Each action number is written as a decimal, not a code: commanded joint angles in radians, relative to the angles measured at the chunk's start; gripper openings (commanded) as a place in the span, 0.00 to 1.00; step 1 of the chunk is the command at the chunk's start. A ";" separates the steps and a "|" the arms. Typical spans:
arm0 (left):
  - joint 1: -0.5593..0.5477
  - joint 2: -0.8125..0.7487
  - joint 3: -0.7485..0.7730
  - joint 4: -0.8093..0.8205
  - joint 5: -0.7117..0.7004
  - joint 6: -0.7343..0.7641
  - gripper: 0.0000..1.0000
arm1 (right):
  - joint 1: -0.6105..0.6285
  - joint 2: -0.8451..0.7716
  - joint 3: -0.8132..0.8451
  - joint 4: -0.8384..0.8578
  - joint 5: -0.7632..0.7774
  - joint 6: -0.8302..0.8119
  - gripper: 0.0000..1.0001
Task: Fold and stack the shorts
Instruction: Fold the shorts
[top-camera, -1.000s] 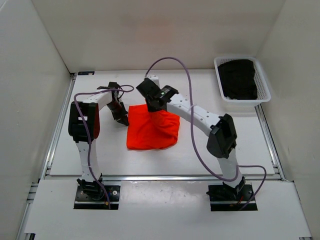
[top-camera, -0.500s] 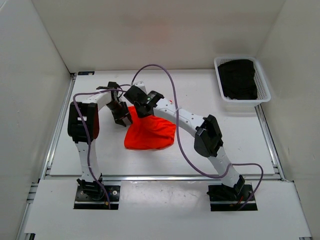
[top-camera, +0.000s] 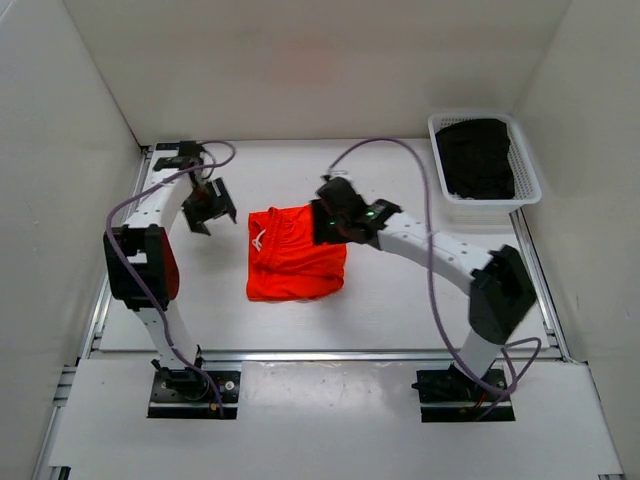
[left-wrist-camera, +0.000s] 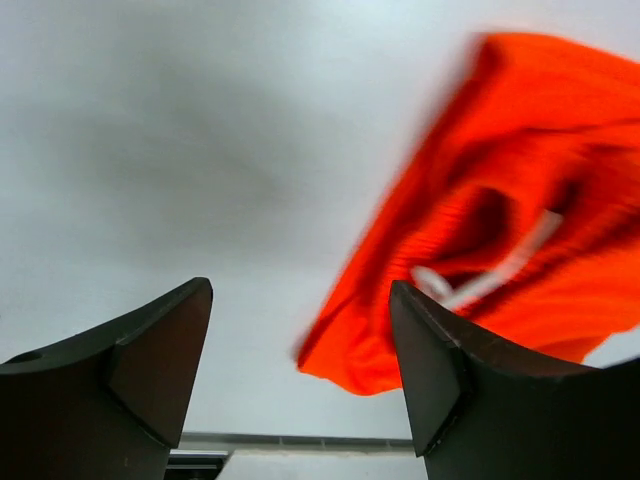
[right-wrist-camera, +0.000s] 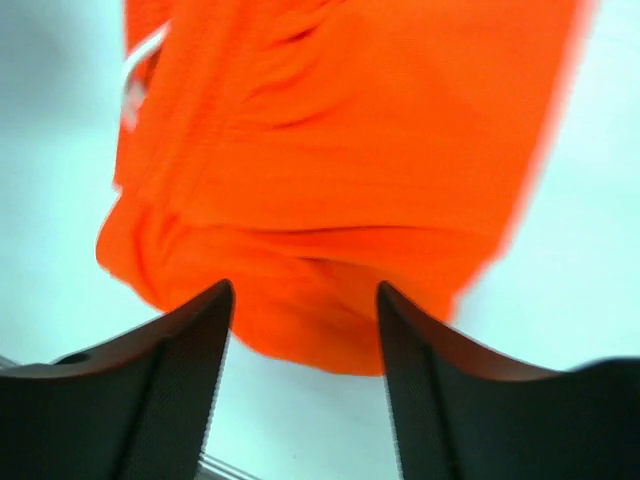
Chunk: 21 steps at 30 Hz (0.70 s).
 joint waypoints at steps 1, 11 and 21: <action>-0.170 -0.052 0.108 -0.050 -0.071 0.018 0.82 | -0.102 -0.132 -0.187 0.070 -0.026 0.126 0.62; -0.394 0.180 0.300 -0.074 -0.155 -0.022 0.67 | -0.243 -0.423 -0.468 0.018 -0.027 0.181 0.56; -0.321 0.188 0.162 -0.004 -0.059 0.000 0.61 | -0.278 -0.262 -0.386 0.009 -0.211 0.085 0.78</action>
